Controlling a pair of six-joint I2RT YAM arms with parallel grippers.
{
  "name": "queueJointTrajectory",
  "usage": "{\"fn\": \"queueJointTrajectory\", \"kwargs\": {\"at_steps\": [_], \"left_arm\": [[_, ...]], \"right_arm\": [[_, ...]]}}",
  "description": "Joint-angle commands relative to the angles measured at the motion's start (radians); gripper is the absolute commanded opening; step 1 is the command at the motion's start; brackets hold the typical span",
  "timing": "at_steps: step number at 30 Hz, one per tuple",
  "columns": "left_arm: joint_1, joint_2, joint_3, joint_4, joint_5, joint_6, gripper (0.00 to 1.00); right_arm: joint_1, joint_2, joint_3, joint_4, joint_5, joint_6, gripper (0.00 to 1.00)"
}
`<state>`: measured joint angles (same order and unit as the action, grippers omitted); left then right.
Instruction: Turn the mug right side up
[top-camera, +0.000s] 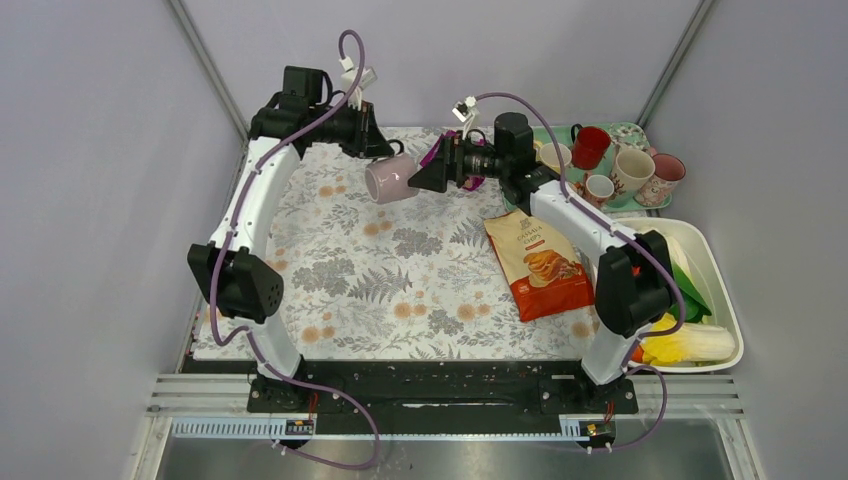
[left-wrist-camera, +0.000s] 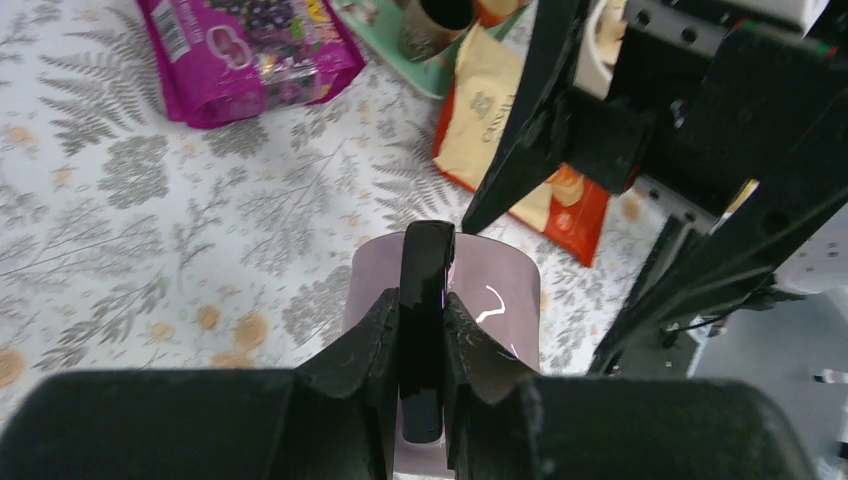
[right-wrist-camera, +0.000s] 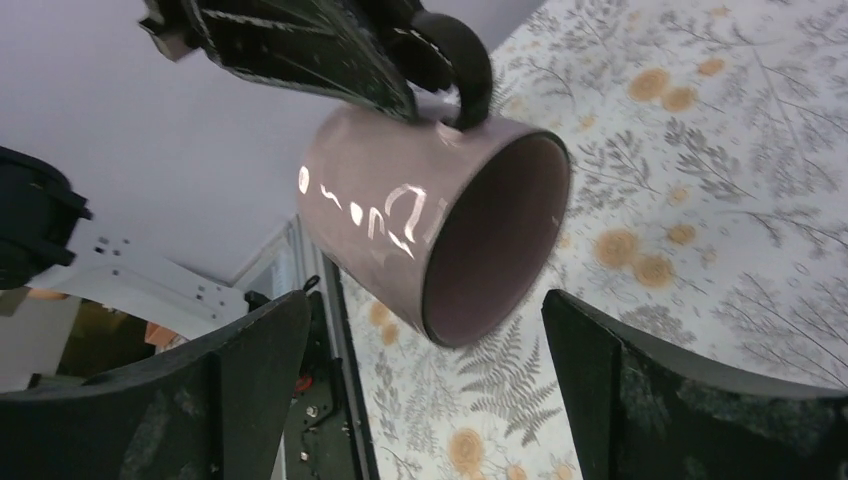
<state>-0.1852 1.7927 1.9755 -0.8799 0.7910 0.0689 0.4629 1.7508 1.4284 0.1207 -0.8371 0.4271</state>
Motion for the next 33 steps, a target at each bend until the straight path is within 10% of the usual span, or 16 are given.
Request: {"fn": "queueJointTrajectory", "kwargs": {"at_steps": [1,5,9,11,14,17,26,33], "left_arm": [[-0.030,-0.038,0.041,0.164,0.114,-0.156,0.00],[-0.032,-0.023,0.041,0.277,0.157,-0.275,0.00],[-0.034,-0.017,0.045,0.298,0.149,-0.281,0.00],[-0.031,-0.015,0.054,0.261,0.096,-0.231,0.02],[-0.019,-0.009,0.089,0.169,-0.060,-0.125,0.63],[0.012,-0.012,0.110,0.108,-0.261,-0.047,0.98],[0.114,-0.069,-0.101,0.078,-0.502,0.104,0.99],[0.135,-0.146,-0.333,0.086,-0.581,0.170,0.99]], "right_arm": [[0.052,-0.062,0.008,0.199,-0.058,0.113,0.94],[0.077,-0.044,0.027,0.160,-0.060,0.093,0.74],[0.077,-0.056,0.044,0.142,-0.068,0.075,0.02],[0.074,-0.077,0.081,0.042,-0.022,-0.007,0.00],[0.054,-0.074,0.221,-0.273,0.121,-0.192,0.00],[-0.006,-0.031,0.369,-0.559,0.301,-0.333,0.00],[-0.151,0.326,0.986,-0.968,0.735,-0.528,0.00],[-0.193,0.554,1.148,-0.917,0.860,-0.572,0.00]]}}
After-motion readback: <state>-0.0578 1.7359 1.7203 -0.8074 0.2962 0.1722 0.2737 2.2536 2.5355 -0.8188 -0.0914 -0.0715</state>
